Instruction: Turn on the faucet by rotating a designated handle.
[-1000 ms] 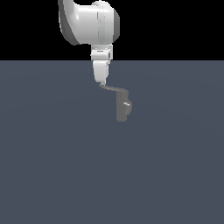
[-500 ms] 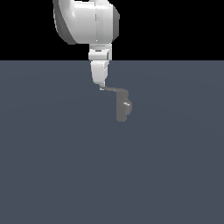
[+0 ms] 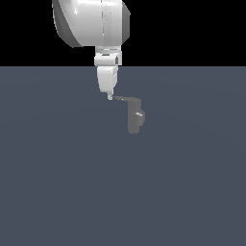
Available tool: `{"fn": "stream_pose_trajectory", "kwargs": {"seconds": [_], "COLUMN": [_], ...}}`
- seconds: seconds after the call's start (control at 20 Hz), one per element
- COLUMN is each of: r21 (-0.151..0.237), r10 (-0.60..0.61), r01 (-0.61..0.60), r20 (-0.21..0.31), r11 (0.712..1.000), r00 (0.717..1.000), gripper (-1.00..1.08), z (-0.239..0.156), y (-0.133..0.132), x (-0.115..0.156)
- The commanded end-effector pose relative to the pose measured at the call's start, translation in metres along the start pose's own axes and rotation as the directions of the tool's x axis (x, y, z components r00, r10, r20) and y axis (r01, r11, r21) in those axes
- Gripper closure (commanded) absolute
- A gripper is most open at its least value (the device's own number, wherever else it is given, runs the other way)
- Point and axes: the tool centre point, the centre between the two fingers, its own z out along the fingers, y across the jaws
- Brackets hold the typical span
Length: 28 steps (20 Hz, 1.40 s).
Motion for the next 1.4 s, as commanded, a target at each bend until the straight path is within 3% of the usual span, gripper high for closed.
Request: {"fn": "stream_pose_trajectory", "kwargs": {"seconds": [0.0,1.1,1.2,1.35], "r21": [-0.003,-0.007,-0.001,-0.003], "r10": [0.006,0.003,-0.008,-0.006], "r01": [-0.006,-0.003,0.008,0.006], "r20": [-0.002,-0.002,0.001,0.000], "r11": [1.000,1.000,1.000,1.000], "r00": [1.000,1.000,1.000,1.000], "gripper": [1.08,1.08,1.08,1.08], "z": [0.001,0.001,-0.001,0.000], "y": [0.006,0.066,0.062,0.066], "x": [0.008,0.043,0.035,0.052]}}
